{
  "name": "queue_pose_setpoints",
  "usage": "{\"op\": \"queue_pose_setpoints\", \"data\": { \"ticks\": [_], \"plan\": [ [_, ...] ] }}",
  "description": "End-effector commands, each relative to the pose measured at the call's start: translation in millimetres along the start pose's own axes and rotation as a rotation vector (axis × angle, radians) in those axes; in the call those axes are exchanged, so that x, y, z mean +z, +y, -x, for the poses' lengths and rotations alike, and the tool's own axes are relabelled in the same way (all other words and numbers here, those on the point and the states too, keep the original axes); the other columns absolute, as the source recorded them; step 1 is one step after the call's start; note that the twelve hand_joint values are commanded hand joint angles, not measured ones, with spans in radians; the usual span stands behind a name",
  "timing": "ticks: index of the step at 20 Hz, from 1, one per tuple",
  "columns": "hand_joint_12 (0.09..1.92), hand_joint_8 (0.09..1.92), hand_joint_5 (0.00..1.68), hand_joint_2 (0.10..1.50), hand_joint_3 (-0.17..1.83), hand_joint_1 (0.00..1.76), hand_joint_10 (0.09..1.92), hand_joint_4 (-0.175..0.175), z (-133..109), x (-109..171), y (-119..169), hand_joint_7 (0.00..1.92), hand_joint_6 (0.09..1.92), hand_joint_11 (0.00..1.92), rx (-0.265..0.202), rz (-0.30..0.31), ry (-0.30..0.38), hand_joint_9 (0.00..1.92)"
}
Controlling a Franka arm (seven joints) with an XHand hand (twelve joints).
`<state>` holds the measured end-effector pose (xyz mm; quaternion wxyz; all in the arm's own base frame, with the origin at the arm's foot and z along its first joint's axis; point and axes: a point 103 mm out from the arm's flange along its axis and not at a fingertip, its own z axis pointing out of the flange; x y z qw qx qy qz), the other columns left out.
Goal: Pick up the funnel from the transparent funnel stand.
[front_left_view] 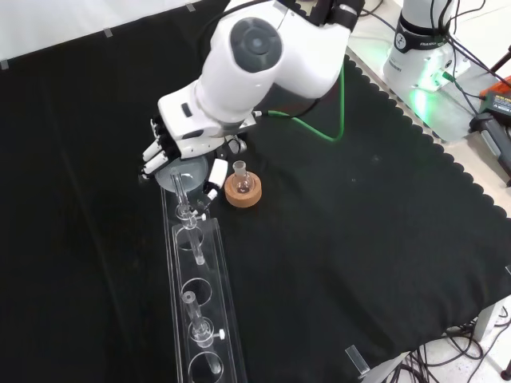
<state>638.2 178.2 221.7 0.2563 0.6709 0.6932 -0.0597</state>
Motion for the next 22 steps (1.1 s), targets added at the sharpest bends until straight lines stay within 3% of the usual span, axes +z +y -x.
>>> {"op": "queue_pose_setpoints", "data": {
  "ticks": [1,5,7,10,14,17,22],
  "plan": [
    [1.38,0.95,1.44,0.56,0.73,1.17,1.19,0.108,11,-25,2,1.75,0.41,1.92,0.032,0.192,0.044,1.92],
    [1.4,0.93,1.46,0.5,0.83,1.18,1.22,0.067,22,-29,3,1.8,0.41,1.92,0.053,0.234,0.073,1.92],
    [1.4,0.93,1.47,0.48,0.86,1.19,1.23,0.041,31,-36,3,1.82,0.43,1.92,0.076,0.255,0.119,1.92],
    [1.41,0.93,1.46,0.46,0.9,1.2,1.25,-0.062,54,-54,0,1.83,0.45,1.92,0.111,0.254,0.249,1.92],
    [1.43,0.92,1.46,0.45,0.91,1.21,1.26,-0.16,96,-88,-12,1.83,0.47,1.92,0.103,0.258,0.37,1.92],
    [1.44,0.93,1.46,0.45,0.93,1.22,1.28,-0.174,141,-132,-39,1.83,0.48,1.92,0.1,0.263,0.461,1.92],
    [1.46,0.93,1.46,0.44,0.94,1.22,1.29,-0.175,167,-181,-77,1.83,0.49,1.92,0.078,0.232,0.573,1.92]
  ]
}}
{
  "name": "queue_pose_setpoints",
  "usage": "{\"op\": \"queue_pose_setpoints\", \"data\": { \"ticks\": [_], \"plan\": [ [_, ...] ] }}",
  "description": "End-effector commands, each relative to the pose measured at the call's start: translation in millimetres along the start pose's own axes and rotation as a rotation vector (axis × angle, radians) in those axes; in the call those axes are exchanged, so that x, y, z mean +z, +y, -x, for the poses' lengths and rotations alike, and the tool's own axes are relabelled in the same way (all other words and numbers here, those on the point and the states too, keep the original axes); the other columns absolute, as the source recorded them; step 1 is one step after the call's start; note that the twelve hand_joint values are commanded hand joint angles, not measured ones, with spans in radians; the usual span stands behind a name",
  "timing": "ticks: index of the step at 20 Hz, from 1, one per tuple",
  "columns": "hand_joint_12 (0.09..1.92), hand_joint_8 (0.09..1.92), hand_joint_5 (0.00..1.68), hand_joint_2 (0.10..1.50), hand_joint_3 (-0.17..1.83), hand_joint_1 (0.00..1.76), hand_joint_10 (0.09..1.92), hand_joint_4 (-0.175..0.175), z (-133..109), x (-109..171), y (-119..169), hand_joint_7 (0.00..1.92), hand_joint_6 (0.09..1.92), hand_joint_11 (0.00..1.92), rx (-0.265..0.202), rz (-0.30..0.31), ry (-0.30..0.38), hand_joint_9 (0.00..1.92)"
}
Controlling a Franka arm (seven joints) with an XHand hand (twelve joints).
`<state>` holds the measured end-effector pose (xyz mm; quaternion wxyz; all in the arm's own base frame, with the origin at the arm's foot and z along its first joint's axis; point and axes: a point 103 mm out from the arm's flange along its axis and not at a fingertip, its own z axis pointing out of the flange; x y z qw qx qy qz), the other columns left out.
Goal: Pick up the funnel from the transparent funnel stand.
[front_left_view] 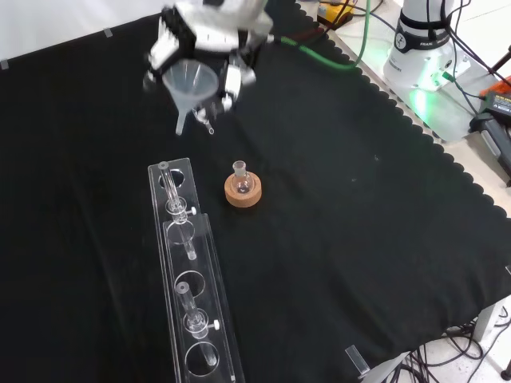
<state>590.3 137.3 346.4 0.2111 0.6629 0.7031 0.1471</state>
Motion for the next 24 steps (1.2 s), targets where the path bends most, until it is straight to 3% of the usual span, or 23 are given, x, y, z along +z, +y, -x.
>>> {"op": "queue_pose_setpoints", "data": {
  "ticks": [1,4,10,13,19,24],
  "plan": [
    [1.47,0.93,1.45,0.44,0.94,1.22,1.29,-0.175,45,-119,-38,1.83,0.49,1.92,0.036,-0.013,0.238,1.92],
    [1.48,0.93,1.45,0.44,0.95,1.22,1.31,-0.175,45,-135,-58,1.83,0.5,1.92,0.04,-0.044,0.268,1.92],
    [1.48,0.93,1.45,0.43,0.95,1.22,1.31,-0.175,49,-143,-86,1.83,0.51,1.92,-0.082,-0.133,0.322,1.92],
    [1.48,0.94,1.45,0.43,0.95,1.22,1.32,-0.175,44,-139,-96,1.83,0.51,1.92,-0.108,-0.162,0.34,1.92],
    [1.49,0.94,1.45,0.43,0.96,1.22,1.32,-0.175,20,-143,-106,1.83,0.52,1.92,-0.118,-0.13,0.375,1.92],
    [1.49,0.94,1.44,0.43,0.96,1.22,1.32,-0.175,4,-148,-102,1.83,0.52,1.92,-0.107,-0.113,0.362,1.92]
  ]
}}
